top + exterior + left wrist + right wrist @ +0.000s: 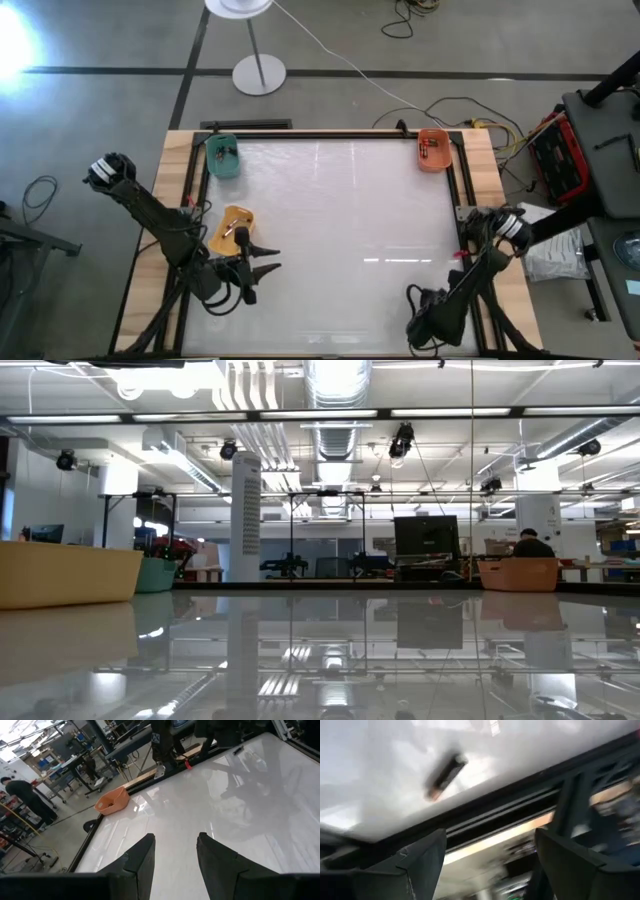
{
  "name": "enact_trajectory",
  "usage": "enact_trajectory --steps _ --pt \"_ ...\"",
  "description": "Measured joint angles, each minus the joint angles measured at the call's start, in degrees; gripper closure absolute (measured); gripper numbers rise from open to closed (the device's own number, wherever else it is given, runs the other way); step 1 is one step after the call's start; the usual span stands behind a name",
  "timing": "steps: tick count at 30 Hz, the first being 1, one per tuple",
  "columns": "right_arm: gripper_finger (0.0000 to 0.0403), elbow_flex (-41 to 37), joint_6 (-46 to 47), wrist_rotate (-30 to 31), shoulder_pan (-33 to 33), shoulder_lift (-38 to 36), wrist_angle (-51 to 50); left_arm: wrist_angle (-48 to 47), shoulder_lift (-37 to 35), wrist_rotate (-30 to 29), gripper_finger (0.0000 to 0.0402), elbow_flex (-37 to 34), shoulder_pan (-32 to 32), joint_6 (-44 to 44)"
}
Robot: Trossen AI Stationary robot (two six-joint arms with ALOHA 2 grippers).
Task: Sort batteries
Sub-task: Put the black battery into the green bin
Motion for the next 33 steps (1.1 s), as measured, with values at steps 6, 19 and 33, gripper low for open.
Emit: enact_trajectory --steps 6,19,33 --pt "0.0128 -8.53 12.77 -8.48 -2.16 -6.74 14.82 -0.02 0.02 0.0 0.0274 -0.02 0.0 -0.02" --pt "0.0221 -29.71 26.56 -10.64 -4.47 -14.72 43.98 -0.09 0.04 0.0 0.0274 -0.09 0.11 0.5" --pt "0.0377 -29.89 21.42 -9.59 -4.42 -11.34 44.86 0.45 -0.2 8.54 0.0274 -3.54 0.58 1.02"
